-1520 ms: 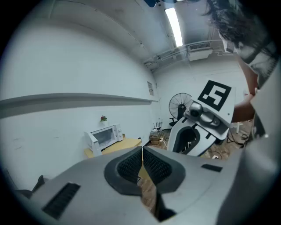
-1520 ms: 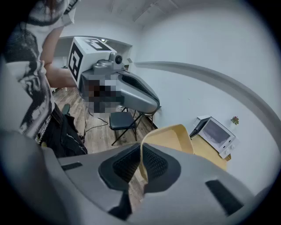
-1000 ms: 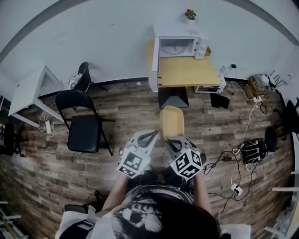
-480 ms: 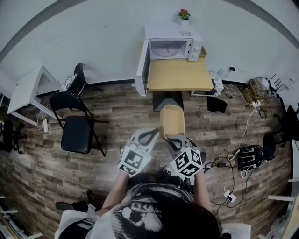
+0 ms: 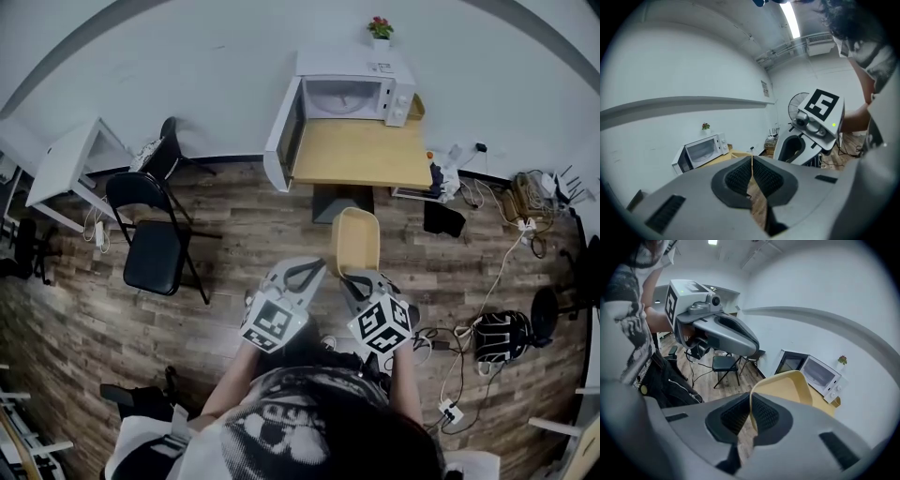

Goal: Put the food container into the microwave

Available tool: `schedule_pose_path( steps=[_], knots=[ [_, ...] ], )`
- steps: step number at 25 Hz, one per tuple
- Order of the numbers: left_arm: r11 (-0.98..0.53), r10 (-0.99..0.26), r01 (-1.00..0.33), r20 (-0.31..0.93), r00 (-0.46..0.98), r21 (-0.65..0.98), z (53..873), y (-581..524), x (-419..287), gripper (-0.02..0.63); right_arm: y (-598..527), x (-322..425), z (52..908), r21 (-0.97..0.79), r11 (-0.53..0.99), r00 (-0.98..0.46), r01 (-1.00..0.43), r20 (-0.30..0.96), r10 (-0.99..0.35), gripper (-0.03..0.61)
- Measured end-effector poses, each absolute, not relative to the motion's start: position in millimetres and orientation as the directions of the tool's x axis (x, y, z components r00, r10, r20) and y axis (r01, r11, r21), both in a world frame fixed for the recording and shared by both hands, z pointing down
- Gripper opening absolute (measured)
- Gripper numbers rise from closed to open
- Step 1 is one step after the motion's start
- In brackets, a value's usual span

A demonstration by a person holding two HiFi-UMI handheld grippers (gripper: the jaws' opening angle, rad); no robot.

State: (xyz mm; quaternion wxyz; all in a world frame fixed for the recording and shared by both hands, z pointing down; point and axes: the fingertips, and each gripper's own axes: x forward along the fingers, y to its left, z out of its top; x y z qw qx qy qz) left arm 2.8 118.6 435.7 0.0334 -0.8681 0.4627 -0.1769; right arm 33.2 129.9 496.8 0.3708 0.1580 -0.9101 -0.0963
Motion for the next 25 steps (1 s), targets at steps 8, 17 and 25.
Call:
schedule_pose_path(
  steps=[8,17,25],
  knots=[
    [-0.603,-0.79,-0.768,0.292,0.539,-0.217,442,85,23,0.008,99,55,505,0.264,0.926,-0.668,-0.271,0.641,-0.378,0.02],
    [-0.684,-0.727,-0.703,0.265,0.633,-0.197,450,-15,52,0.008,12,83,518,0.274,0.9,-0.599,-0.341,0.675,-0.432,0.02],
    [-0.71,-0.703,-0.672,0.276,0.656,-0.209,441,-131,36,0.008,-103,65,511,0.277,0.902,-0.564,-0.332,0.708,-0.425,0.02]
  ],
)
